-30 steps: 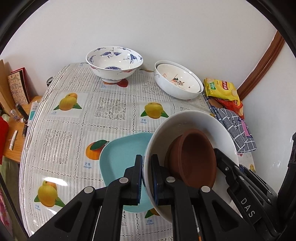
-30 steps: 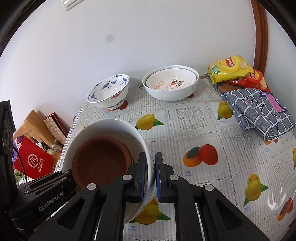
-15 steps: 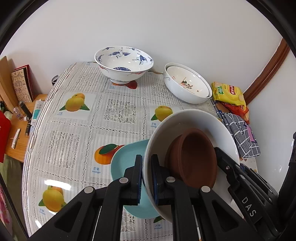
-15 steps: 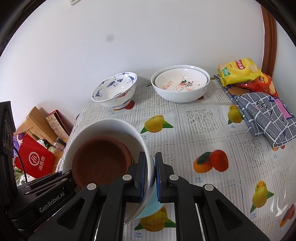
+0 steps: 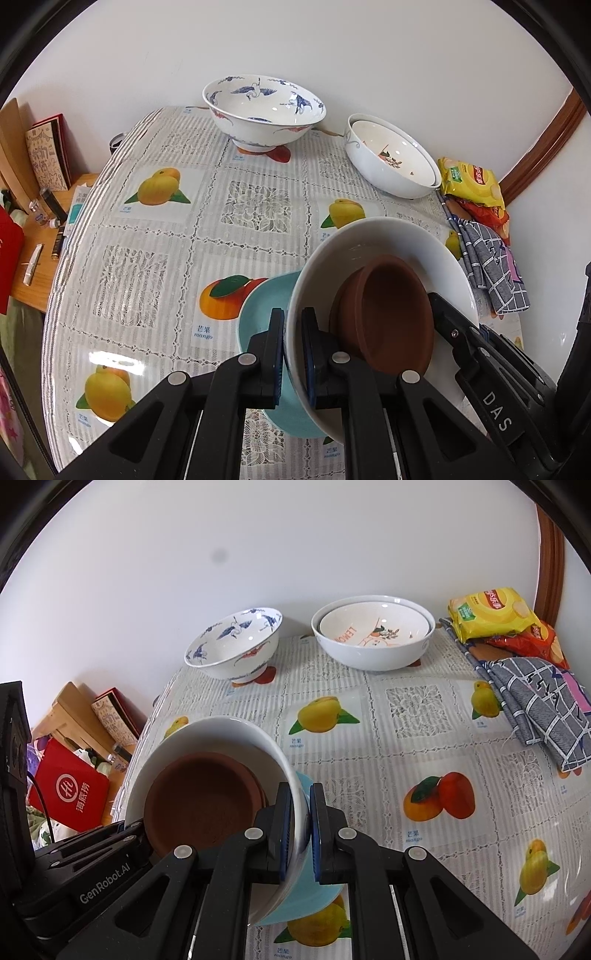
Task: Organize plates and bowls
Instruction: 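Lower the white bowl onto the light-blue plate stack with both grippers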
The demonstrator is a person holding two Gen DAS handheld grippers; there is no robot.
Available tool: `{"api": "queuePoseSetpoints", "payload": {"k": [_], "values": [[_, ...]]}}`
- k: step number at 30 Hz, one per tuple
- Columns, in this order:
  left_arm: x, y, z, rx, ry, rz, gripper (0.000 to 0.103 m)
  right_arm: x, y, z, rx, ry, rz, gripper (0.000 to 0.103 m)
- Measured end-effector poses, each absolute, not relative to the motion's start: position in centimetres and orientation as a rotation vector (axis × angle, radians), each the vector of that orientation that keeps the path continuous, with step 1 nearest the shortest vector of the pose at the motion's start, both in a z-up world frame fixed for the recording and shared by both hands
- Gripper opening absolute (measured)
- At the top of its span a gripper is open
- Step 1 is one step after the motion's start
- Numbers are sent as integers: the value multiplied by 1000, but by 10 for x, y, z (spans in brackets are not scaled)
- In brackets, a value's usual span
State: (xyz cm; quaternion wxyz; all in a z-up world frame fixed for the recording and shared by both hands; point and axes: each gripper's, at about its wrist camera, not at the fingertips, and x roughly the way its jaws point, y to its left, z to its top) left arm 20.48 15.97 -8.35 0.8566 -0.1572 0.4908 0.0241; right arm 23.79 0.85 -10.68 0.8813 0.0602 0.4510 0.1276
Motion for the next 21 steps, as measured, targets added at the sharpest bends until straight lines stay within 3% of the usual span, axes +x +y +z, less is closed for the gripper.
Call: {"api": "queuePoseSetpoints", "payload": {"k": [21], "values": [[215, 172, -125, -357, 1127, 54, 10, 246, 19, -150, 115, 1021, 269, 10]]}}
